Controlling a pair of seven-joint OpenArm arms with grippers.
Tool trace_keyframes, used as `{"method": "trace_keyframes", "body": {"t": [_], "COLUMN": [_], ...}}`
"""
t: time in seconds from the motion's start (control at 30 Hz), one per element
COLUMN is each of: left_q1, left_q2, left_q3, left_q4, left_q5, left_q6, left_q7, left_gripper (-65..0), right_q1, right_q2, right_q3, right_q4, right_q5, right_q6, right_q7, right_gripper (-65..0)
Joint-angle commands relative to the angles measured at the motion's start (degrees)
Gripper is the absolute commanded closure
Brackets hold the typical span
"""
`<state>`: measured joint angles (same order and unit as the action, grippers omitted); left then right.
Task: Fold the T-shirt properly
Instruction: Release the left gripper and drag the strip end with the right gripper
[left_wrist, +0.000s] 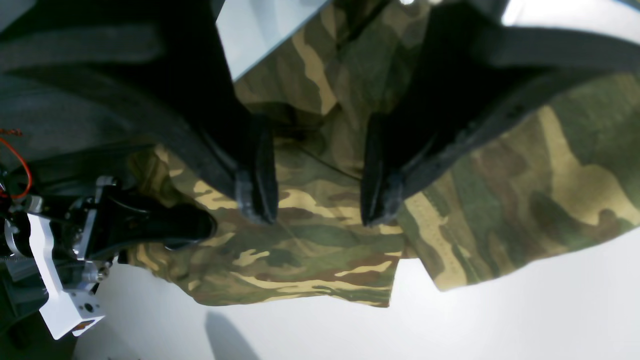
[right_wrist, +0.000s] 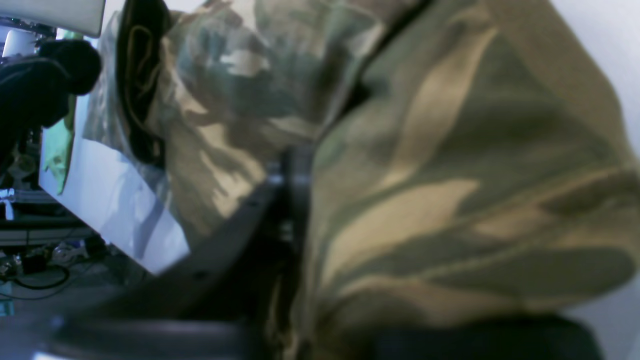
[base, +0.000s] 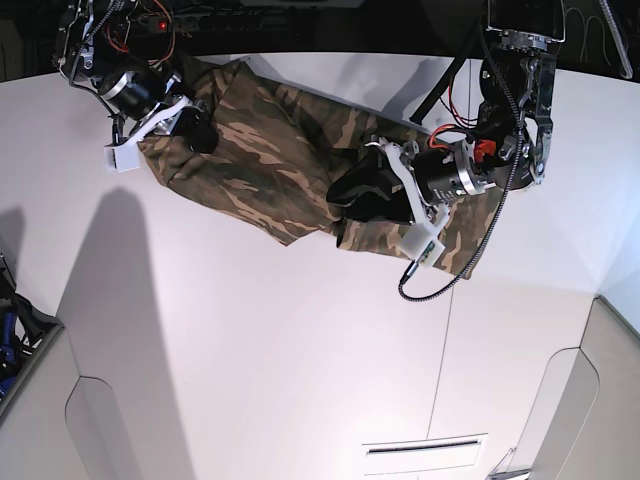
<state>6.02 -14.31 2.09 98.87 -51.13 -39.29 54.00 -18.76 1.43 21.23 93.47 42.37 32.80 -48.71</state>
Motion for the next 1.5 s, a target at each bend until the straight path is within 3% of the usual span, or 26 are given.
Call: {"method": "trace_keyframes", "body": {"t": [0.0,0.2,0.37,0.6,0.8,1.07,1.27,1.47], "left_q1": [-0.79,-1.07,-1.09,-1.07,-0.17,4.96,8.31,9.11], "left_q2": [-0.33,-0.85,-3.45,-6.54,-6.82,-5.18,-0.07,3.56], "left_q3": [-0.13,-0.42,-2.14,-6.32,-6.29,-6.12,-6.12,-6.01], "left_q4": [0.81,0.83,0.83,0.83,0.81,0.81,0.79,0.48], "left_q5": [-1.33,-1.79,-2.71,-5.16,-5.11,-5.18,-4.13,-2.14], "left_q6": [-0.37,-0.71,-0.71,-0.71,-0.71,-0.71,-0.71,-0.71], "left_q7": [-1.05,-1.03,-1.03,-0.68,1.75,1.51,1.40,0.83], "left_gripper": [-29.9,-29.9,-29.9,-29.9,-29.9,-29.9,-29.9,-29.9], "right_q1": [0.20,0.22,0.17,0.17,0.48,6.80,13.05,17.62], "right_q2": [0.31,1.18,4.28,11.08,19.89,27.26,27.39,24.30], "right_q3": [0.02,1.07,5.75,12.63,15.34,15.47,15.50,15.39], "right_q4": [0.83,0.92,0.92,0.92,0.92,0.92,0.96,2.54], "right_q5": [1.09,0.44,0.48,0.50,0.90,5.05,6.54,6.95], "right_q6": [0.42,0.44,0.46,0.44,0.42,0.39,0.37,0.37], "right_q7": [0.79,0.46,-1.31,-1.53,-1.53,-9.53,-11.52,-13.60], "right_gripper": [0.0,0.0,0.0,0.0,0.0,0.0,0.0,0.0]}}
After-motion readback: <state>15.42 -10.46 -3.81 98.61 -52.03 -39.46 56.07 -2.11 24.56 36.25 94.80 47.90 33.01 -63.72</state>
